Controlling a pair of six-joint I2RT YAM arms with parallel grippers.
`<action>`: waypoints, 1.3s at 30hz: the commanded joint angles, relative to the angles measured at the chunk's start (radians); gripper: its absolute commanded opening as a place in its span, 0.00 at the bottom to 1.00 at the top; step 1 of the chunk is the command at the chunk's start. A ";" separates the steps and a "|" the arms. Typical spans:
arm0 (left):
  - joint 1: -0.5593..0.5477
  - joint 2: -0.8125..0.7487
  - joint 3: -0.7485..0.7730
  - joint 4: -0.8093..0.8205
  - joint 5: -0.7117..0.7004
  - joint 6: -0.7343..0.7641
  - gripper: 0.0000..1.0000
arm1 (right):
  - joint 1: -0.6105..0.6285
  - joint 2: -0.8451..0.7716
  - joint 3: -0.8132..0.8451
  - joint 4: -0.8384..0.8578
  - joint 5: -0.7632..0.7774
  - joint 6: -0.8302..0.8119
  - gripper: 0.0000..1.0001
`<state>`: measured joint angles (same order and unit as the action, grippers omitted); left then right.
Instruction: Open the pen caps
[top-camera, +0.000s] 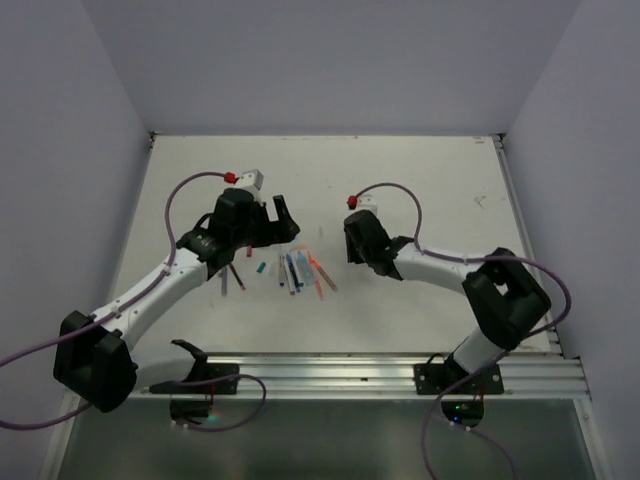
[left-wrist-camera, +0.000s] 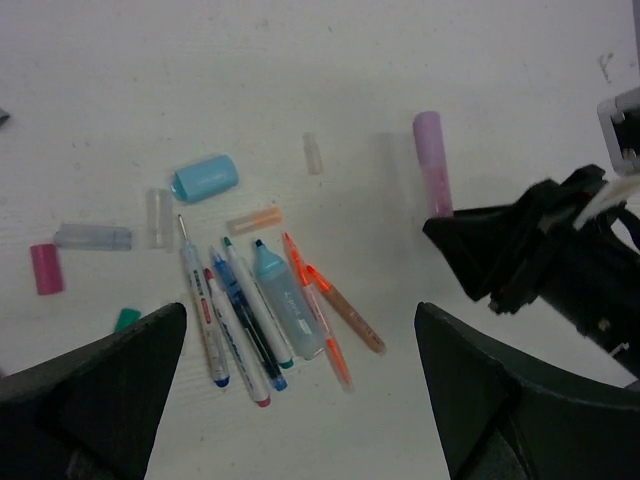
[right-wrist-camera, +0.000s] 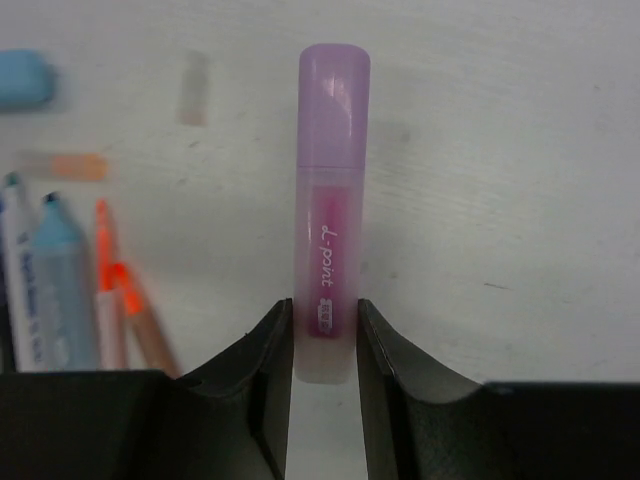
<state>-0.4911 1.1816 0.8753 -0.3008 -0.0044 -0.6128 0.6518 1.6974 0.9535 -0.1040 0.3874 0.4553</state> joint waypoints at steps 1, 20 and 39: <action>-0.001 0.055 0.077 0.110 0.118 -0.070 1.00 | 0.080 -0.229 -0.131 0.263 -0.146 -0.156 0.00; -0.159 0.245 0.241 0.213 -0.068 -0.246 0.85 | 0.189 -0.450 -0.315 0.538 -0.351 -0.132 0.00; -0.185 0.265 0.174 0.278 -0.089 -0.272 0.47 | 0.192 -0.469 -0.338 0.586 -0.297 -0.113 0.00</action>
<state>-0.6693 1.4513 1.0618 -0.0753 -0.0624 -0.8783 0.8394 1.2491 0.6228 0.4126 0.0612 0.3286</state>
